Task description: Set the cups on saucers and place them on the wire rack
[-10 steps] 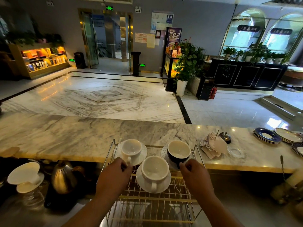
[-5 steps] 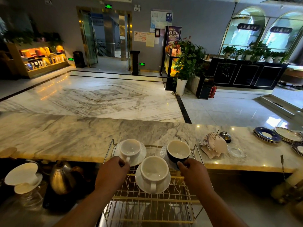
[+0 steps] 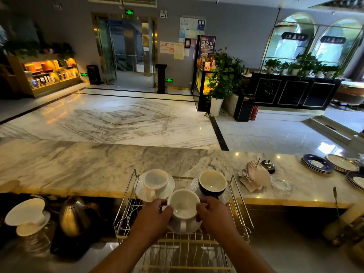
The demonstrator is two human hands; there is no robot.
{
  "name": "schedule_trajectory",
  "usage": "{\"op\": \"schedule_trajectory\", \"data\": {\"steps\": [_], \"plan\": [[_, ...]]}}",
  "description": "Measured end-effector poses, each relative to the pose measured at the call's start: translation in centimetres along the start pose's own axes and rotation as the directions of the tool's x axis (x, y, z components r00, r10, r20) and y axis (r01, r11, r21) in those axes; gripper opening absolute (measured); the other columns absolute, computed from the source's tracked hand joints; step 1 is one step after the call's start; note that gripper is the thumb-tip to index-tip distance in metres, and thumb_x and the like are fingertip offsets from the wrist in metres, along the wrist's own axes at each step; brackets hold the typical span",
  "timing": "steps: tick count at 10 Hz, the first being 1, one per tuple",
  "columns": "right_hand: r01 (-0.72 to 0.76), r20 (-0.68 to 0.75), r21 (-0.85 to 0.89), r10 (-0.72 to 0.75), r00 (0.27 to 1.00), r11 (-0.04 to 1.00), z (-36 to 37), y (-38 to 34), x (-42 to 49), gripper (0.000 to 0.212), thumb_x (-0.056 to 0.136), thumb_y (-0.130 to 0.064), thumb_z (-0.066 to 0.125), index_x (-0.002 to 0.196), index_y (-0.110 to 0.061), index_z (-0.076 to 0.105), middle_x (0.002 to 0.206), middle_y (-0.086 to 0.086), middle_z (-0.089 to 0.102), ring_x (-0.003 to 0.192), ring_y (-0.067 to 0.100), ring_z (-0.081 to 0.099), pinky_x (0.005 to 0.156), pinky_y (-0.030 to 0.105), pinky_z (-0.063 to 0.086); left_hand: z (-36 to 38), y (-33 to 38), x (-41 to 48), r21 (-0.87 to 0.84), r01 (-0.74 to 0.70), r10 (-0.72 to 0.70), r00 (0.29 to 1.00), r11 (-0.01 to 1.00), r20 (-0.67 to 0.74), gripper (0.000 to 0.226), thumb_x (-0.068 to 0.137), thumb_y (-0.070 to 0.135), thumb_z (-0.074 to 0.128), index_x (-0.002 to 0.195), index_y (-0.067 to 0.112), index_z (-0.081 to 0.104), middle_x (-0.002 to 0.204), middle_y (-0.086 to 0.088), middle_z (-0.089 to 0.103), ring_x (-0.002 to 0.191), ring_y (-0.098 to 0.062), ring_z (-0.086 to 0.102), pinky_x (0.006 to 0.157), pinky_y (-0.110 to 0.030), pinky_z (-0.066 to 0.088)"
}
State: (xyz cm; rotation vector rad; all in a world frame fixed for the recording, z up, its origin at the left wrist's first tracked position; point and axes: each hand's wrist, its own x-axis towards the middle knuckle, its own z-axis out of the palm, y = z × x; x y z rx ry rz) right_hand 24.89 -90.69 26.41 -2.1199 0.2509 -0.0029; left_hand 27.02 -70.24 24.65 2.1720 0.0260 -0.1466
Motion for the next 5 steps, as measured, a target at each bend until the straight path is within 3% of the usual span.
{"op": "schedule_trajectory", "data": {"steps": [2, 4, 5], "plan": [[0.002, -0.014, -0.024, -0.002, 1.0, 1.0, -0.3, -0.4, -0.8, 0.014, 0.102, -0.035, 0.057, 0.116, -0.033, 0.059, 0.091, -0.004, 0.073, 0.056, -0.001, 0.068, 0.046, 0.013, 0.049, -0.8, 0.3, -0.8, 0.064, -0.018, 0.02, 1.0, 0.998, -0.021, 0.034, 0.098, 0.053, 0.057, 0.125, 0.033, 0.063, 0.109, 0.005, 0.076, 0.082, -0.012, 0.074, 0.077, -0.041, 0.065], [0.046, -0.072, -0.123, -0.055, 0.996, 0.991, -2.4, 0.0, -4.1, 0.004, 0.1, -0.036, 0.06, 0.098, -0.034, 0.062, 0.084, -0.008, 0.072, 0.07, -0.012, 0.067, 0.057, 0.014, 0.052, -3.4, 0.3, -3.2, 0.147, -0.032, 0.038, 0.999, 0.989, -0.038, 0.02, 0.096, 0.056, 0.059, 0.103, 0.038, 0.065, 0.092, 0.013, 0.074, 0.078, 0.0, 0.07, 0.071, -0.027, 0.055], [0.026, 0.06, -0.277, -0.01, 0.998, 0.96, -3.8, -0.9, -7.5, 0.023, 0.103, -0.031, 0.057, 0.116, -0.016, 0.066, 0.112, 0.011, 0.072, 0.098, -0.002, 0.069, 0.108, 0.023, 0.047, -5.1, -1.0, -6.8, 0.189, -0.019, 0.017, 1.0, 0.982, 0.011, 0.014, 0.096, 0.055, 0.06, 0.095, 0.041, 0.064, 0.093, 0.014, 0.073, 0.085, 0.003, 0.067, 0.081, -0.026, 0.055]]}}
